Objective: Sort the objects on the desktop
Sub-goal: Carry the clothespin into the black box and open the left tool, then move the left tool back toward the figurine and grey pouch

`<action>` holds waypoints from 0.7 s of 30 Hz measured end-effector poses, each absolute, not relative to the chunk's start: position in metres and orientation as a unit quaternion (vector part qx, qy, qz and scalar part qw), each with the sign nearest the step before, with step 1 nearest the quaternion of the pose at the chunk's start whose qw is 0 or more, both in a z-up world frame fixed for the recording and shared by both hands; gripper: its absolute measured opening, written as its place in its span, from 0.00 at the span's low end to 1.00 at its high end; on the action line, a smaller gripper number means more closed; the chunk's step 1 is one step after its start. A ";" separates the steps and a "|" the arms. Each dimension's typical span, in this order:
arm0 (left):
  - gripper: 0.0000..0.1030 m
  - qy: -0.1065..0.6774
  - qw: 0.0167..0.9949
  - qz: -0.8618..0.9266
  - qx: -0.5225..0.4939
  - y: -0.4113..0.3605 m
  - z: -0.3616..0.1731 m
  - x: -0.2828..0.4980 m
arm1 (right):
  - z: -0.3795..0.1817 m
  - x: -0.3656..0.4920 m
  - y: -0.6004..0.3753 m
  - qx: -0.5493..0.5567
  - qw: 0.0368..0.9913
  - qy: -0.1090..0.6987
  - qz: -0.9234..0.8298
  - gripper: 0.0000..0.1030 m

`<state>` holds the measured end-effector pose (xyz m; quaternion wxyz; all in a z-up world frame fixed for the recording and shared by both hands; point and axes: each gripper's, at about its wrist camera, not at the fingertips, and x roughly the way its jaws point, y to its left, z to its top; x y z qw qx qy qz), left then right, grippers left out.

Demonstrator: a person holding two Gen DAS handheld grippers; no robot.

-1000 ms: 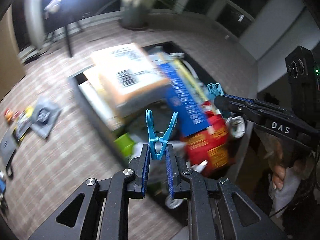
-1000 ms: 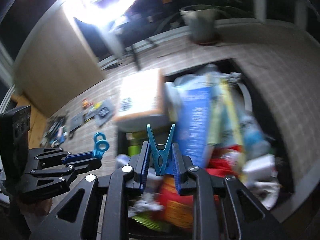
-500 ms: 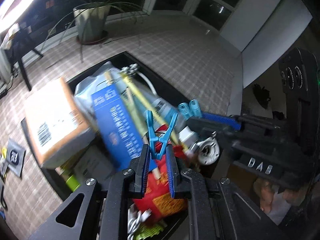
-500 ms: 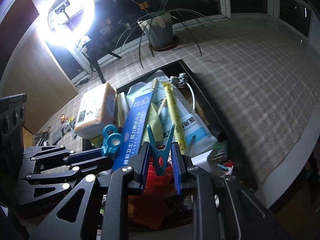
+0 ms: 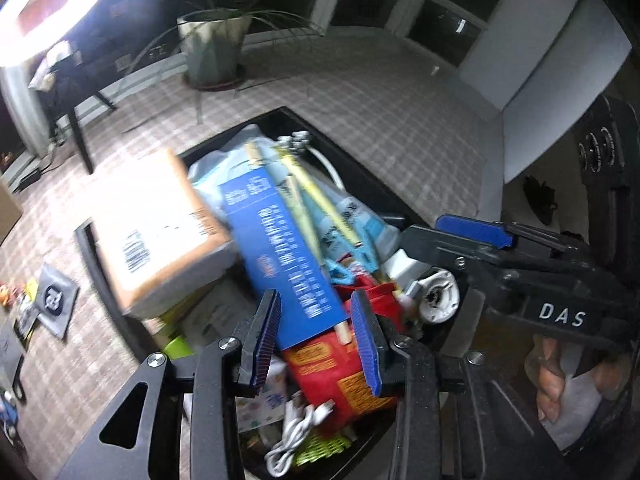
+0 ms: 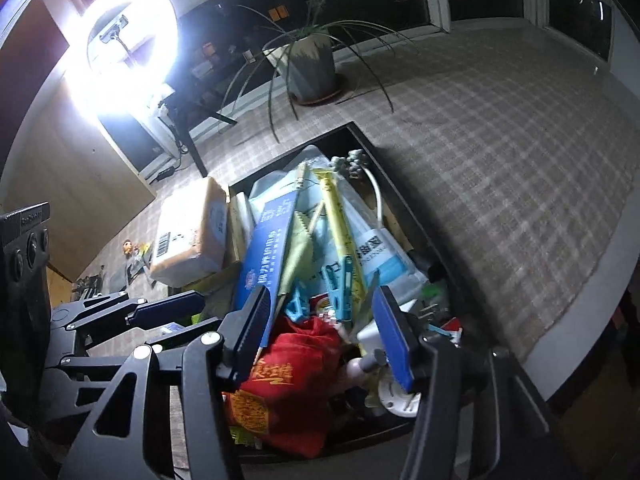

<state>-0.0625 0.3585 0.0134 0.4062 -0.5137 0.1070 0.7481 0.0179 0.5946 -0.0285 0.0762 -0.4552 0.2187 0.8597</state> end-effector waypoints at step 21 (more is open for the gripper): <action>0.53 0.022 0.174 0.795 -0.581 0.136 -0.019 -0.171 | 0.004 -0.088 0.438 -0.469 -0.082 0.107 0.873 0.64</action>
